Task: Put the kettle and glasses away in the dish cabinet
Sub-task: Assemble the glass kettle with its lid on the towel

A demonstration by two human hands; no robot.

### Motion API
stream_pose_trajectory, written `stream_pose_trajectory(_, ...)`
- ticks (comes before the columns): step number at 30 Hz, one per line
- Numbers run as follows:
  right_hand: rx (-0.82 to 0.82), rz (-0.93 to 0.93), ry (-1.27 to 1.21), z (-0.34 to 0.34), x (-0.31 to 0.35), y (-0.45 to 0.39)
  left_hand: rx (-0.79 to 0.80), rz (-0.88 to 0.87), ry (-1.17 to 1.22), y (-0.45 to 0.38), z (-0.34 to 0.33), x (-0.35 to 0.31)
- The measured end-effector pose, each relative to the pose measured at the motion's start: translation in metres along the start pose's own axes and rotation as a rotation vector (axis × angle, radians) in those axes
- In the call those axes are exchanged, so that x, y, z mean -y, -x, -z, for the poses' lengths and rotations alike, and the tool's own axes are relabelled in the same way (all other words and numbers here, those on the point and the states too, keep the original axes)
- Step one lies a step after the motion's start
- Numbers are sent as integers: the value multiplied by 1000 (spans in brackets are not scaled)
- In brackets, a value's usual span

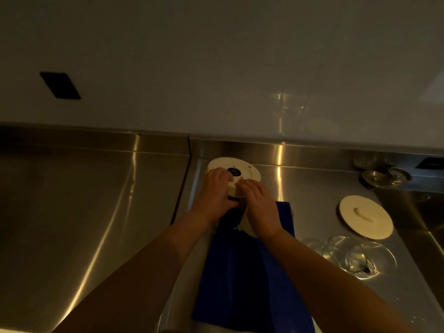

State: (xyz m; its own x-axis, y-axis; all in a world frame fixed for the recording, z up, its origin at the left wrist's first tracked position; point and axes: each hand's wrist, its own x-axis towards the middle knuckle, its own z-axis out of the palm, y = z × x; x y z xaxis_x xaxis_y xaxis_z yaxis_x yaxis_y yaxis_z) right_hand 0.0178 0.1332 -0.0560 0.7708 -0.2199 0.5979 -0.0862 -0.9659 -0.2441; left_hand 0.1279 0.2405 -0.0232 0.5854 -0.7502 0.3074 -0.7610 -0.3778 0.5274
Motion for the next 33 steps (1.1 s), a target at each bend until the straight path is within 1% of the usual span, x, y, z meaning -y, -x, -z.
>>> stream_pose_trajectory(3, 0, 56, 22, 0, -7, 6, -3, 34, 51, 6, -7, -1)
stream_pose_trajectory(6, 14, 106, 21, 0, -12, 15, -20, 25, 64, 12, -13, -3)
stream_pose_trajectory(11, 41, 90, 3, 7, -12, 16, -21, 12, 97, 15, -14, -10)
stream_pose_trajectory(14, 52, 99, 44, 14, -10, 8, -48, 25, 109, 11, -10, -12)
stream_pose_trajectory(19, 10, 103, 137, 33, -11, 2, -65, -32, 113, 2, -8, -22)
stream_pose_trajectory(22, 2, 80, 168, 47, -17, 6, -45, -73, 109, -4, -15, -35)
stream_pose_trajectory(27, 46, -8, 207, 64, -36, 34, 17, -117, 143, -5, -43, -56)
stream_pose_trajectory(31, 85, -75, 221, 62, -45, 58, 77, -125, 149, 1, -64, -62)
stream_pose_trajectory(33, 62, -111, 203, 56, -43, 64, 86, -155, 118, 3, -67, -59)
